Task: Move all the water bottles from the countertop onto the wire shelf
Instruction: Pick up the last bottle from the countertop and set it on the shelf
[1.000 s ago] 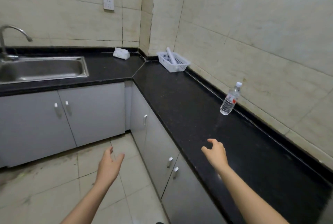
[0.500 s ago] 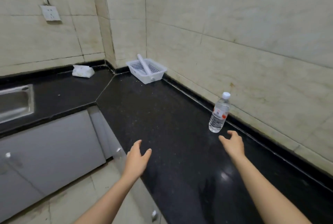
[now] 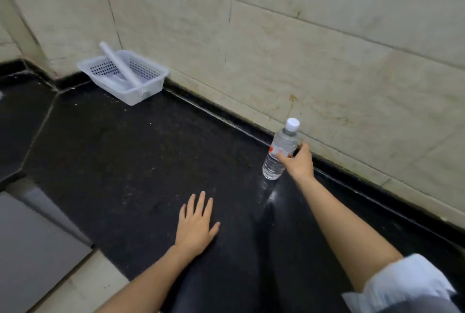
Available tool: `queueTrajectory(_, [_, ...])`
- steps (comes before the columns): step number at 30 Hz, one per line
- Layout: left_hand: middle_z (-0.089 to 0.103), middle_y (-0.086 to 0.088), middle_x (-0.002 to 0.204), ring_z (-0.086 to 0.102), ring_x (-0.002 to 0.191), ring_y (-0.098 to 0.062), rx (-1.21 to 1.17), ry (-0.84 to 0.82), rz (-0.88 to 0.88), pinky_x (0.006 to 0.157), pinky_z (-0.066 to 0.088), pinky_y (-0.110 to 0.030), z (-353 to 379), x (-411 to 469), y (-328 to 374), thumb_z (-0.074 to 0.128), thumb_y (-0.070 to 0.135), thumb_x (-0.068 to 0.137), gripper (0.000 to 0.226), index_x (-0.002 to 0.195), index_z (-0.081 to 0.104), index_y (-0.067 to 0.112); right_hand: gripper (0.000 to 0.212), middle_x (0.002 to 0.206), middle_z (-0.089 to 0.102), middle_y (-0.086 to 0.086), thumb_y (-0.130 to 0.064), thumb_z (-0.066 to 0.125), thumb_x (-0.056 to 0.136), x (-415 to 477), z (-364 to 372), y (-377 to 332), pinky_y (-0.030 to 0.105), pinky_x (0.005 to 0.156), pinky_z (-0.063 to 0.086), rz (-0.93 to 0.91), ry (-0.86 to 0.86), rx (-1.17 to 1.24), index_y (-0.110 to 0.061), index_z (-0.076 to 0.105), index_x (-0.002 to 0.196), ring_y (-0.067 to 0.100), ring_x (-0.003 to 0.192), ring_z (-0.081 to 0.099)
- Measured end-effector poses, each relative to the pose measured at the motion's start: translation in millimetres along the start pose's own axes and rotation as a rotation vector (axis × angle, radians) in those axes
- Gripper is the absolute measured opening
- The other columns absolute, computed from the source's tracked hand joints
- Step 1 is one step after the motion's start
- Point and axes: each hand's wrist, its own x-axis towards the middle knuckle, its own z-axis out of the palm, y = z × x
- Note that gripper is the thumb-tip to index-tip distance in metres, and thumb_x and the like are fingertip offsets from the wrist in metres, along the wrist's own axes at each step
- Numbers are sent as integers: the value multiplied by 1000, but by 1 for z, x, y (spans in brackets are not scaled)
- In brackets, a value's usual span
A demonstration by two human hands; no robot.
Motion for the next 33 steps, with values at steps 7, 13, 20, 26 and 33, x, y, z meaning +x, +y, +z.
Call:
queueTrajectory(7, [67, -9, 117, 64, 105, -31, 65, -197, 192, 77, 54, -48, 17, 65, -25, 31, 55, 71, 67, 109, 68, 15, 86, 123, 57, 14, -35, 83, 51, 33, 24, -7, 48, 96, 47, 64, 151, 66, -10, 46, 124, 29, 110, 57])
queueTrajectory(13, [65, -10, 119, 63, 107, -31, 40, -252, 242, 81, 53, -49, 28, 69, -37, 31, 55, 74, 66, 111, 67, 14, 71, 110, 54, 4, -11, 81, 63, 39, 34, -5, 32, 86, 43, 63, 208, 142, -7, 42, 123, 17, 98, 54])
queueTrajectory(20, [63, -12, 123, 61, 111, -33, 16, -296, 271, 95, 34, -48, 28, 68, -40, 10, 55, 90, 73, 115, 63, 12, 71, 112, 47, 3, -14, 79, 67, 28, 38, -1, 30, 90, 41, 77, 243, 143, -6, 35, 122, 16, 101, 49])
queueTrajectory(26, [68, -12, 113, 64, 103, -34, -14, -253, 250, 89, 46, -51, 27, 70, -41, -2, 55, 91, 84, 105, 69, 11, 69, 112, 50, 1, -15, 82, 63, -21, 18, 10, 27, 87, 40, 87, 406, 244, -8, 40, 118, 14, 101, 51])
queueTrajectory(33, [59, -18, 127, 51, 121, -38, -263, -61, 358, 99, 36, -59, -18, 50, 41, 23, 56, 77, 75, 122, 56, 5, 60, 105, 51, -3, -5, 78, 66, -124, -73, 31, 20, 79, 43, 74, 510, 333, -13, 39, 111, 4, 90, 53])
